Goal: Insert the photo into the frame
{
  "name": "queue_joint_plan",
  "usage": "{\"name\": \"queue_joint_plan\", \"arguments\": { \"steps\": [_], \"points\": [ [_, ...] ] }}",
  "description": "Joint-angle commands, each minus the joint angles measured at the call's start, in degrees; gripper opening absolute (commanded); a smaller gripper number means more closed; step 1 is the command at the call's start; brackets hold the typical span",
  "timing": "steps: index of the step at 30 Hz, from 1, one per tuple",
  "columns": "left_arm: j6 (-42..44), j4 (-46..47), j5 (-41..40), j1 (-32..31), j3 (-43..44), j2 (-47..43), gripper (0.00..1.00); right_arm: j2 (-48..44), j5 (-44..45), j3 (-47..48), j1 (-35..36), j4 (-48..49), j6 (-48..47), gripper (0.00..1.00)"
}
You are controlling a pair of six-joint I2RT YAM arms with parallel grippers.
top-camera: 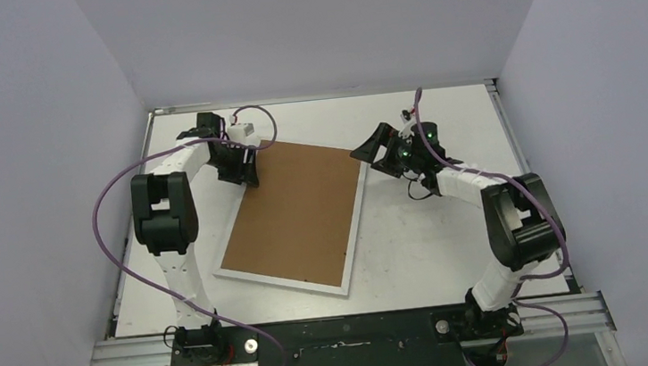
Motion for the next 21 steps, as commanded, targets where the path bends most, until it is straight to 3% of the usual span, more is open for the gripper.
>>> {"name": "queue_joint_plan", "arguments": {
  "steps": [1, 8, 21],
  "points": [
    [2.5, -1.1, -5.6, -1.4, -2.5, 0.6, 0.53, 7.8, -0.4, 5.6, 0.2, 6.3, 1.9, 0.95],
    [2.6, -0.8, -6.8, -1.6, -2.6, 0.7, 0.53, 14.5, -2.0, 9.1, 0.6, 8.6, 3.7, 0.95],
    [2.8, -0.6, -6.5, -1.7, -2.7, 0.7, 0.53, 15.8, -2.8, 8.9, 0.9, 10.8, 5.2, 0.96]
  ]
}}
